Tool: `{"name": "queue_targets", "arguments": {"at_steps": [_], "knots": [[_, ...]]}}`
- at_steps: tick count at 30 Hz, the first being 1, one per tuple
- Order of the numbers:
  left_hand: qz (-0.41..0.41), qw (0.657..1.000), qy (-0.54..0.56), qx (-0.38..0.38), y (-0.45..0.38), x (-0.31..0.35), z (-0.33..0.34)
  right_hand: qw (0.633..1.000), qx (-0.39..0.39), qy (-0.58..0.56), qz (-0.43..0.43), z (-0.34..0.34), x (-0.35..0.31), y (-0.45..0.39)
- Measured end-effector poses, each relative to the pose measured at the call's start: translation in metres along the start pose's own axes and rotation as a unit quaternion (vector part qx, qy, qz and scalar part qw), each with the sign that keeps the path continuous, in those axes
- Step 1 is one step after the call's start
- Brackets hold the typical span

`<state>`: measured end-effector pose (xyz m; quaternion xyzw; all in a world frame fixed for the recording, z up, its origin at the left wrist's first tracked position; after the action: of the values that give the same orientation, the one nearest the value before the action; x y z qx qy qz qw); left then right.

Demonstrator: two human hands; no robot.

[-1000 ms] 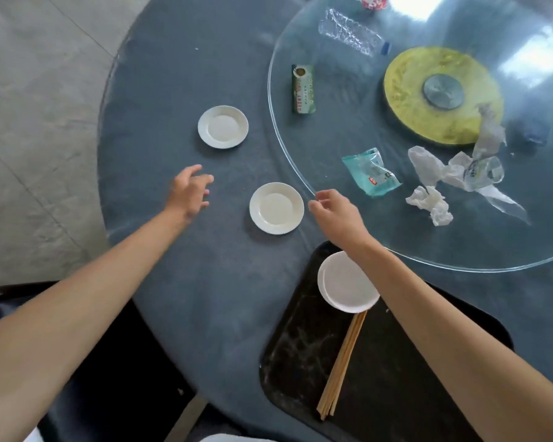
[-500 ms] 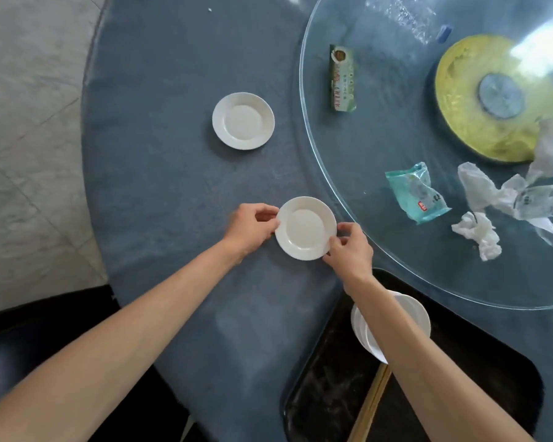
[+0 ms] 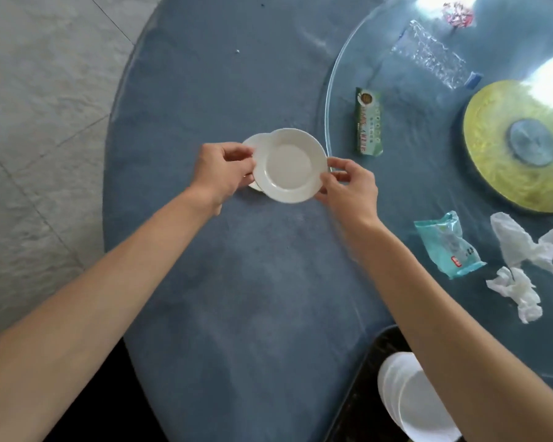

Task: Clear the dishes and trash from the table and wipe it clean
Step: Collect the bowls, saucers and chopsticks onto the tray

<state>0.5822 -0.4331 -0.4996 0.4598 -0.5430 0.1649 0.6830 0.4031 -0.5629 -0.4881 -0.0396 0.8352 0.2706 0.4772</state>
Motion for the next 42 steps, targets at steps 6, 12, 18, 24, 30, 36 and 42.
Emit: {"name": "queue_targets", "arguments": {"at_steps": [6, 12, 18, 24, 30, 36, 42], "knots": [[-0.02, 0.993, -0.102, 0.058, -0.045, -0.015, -0.012, 0.998, 0.029, 0.007, 0.055, 0.052, 0.005, -0.038], [0.001, 0.982, -0.156, 0.108, -0.042, -0.029, -0.013, 0.996, 0.041, -0.001, 0.085, 0.068, 0.016, -0.044], [-0.064, 0.992, -0.041, 0.096, -0.044, -0.04, -0.016, 0.994, 0.041, -0.019, 0.096, 0.063, 0.016, -0.043], [-0.074, 0.994, 0.025, 0.079, -0.002, -0.034, -0.02, 0.998, 0.016, -0.01, 0.064, 0.039, 0.013, -0.005], [-0.042, 0.995, 0.076, 0.051, 0.095, -0.019, -0.027, 0.999, -0.013, -0.044, -0.004, -0.014, 0.005, 0.079], [-0.028, 0.997, 0.072, -0.001, 0.232, -0.024, -0.032, 0.995, -0.027, -0.095, -0.02, -0.083, 0.038, 0.195], [-0.048, 0.996, 0.067, -0.029, 0.341, -0.075, -0.024, 0.997, 0.007, -0.078, 0.008, -0.136, 0.105, 0.305]]}}
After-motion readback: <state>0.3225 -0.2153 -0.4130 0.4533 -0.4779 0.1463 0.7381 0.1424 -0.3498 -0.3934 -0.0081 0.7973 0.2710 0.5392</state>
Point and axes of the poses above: each hand's wrist, its own y-axis away from the middle knuckle, its own z-axis out of the palm, x = y × z, the point moved 3 cm from there along -y, towards the middle knuckle, and after that the axes turned 5 degrees about y, right-handed, at the moved point
